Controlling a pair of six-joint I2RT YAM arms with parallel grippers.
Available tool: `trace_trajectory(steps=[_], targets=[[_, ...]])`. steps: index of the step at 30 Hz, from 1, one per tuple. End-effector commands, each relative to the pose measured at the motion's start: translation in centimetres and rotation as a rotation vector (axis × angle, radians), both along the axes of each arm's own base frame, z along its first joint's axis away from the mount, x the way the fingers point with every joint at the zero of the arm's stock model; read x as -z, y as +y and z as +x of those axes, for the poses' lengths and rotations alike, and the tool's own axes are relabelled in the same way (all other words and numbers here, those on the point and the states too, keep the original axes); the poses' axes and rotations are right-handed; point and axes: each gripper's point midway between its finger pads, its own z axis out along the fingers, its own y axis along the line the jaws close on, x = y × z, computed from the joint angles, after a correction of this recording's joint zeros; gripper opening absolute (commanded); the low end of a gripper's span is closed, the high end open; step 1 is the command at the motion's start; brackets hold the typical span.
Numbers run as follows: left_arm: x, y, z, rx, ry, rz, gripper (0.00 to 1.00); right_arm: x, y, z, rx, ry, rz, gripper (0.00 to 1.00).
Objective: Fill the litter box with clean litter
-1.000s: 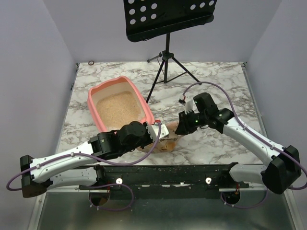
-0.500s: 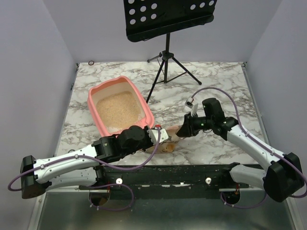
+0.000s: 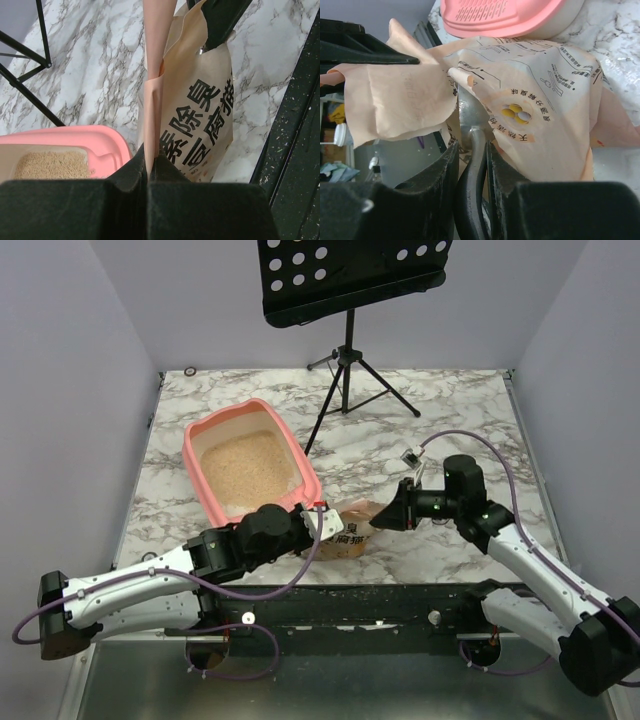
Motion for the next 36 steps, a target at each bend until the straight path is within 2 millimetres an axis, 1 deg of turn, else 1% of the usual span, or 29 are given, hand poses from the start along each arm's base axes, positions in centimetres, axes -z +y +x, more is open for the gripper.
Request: trace_trajectory(steps=[1,4,8,11,14,15,16,18,22,24,26,28,31,34,36], targets=[[-1.6,-0.3,-0.7,0.051,-0.026,-0.087,0.00,-3.4,1.3,-1.4,-0.111,-0.024,0.160,0.01],[-2.0,1.0,-0.3,0.009,-0.042,-0.039,0.00,-4.1,1.5,-1.4,-0.118,-0.023,0.205,0.01],[-2.6,3.2,0.2,-0.053,-0.053,0.038,0.00,-4.9,2.1,-1.3,-0.157,-0.012,0.270,0.01],[-3.7,5.1,0.5,-0.111,-0.071,0.051,0.00,-5.8,2.6,-1.0,-0.191,-0.015,0.318,0.01],[-4.8,7.6,0.9,-0.180,-0.097,0.082,0.00,-6.4,3.1,-0.6,-0.203,-0.011,0.340,0.01],[-4.9,8.2,0.8,-0.189,-0.098,0.104,0.00,-6.6,3.2,-0.3,-0.204,-0.014,0.345,0.01],[-5.3,8.6,0.9,-0.199,-0.106,0.106,0.00,-6.6,3.5,-0.2,-0.206,-0.009,0.349,0.01],[-5.4,9.8,0.9,-0.224,-0.108,0.139,0.00,-6.9,4.2,0.1,-0.219,-0.007,0.362,0.01],[-5.6,11.4,1.0,-0.247,-0.149,0.161,0.00,-7.0,5.8,0.1,-0.253,0.025,0.402,0.01],[-5.8,11.9,1.0,-0.260,-0.153,0.156,0.00,-6.7,6.2,0.3,-0.259,0.047,0.417,0.01],[-6.0,11.8,0.8,-0.248,-0.152,0.128,0.00,-6.4,6.4,0.4,-0.258,0.078,0.420,0.01],[-5.8,11.1,0.5,-0.224,-0.141,0.090,0.00,-6.0,6.5,0.4,-0.262,0.113,0.410,0.00],[-4.5,9.4,0.3,-0.186,-0.115,0.061,0.00,-5.7,6.3,0.1,-0.258,0.155,0.385,0.01],[-2.9,7.4,0.2,-0.144,-0.083,0.057,0.00,-4.9,5.9,0.1,-0.223,0.176,0.313,0.01],[-2.6,6.2,0.0,-0.120,-0.065,0.037,0.00,-4.6,5.7,-0.1,-0.197,0.203,0.281,0.01]])
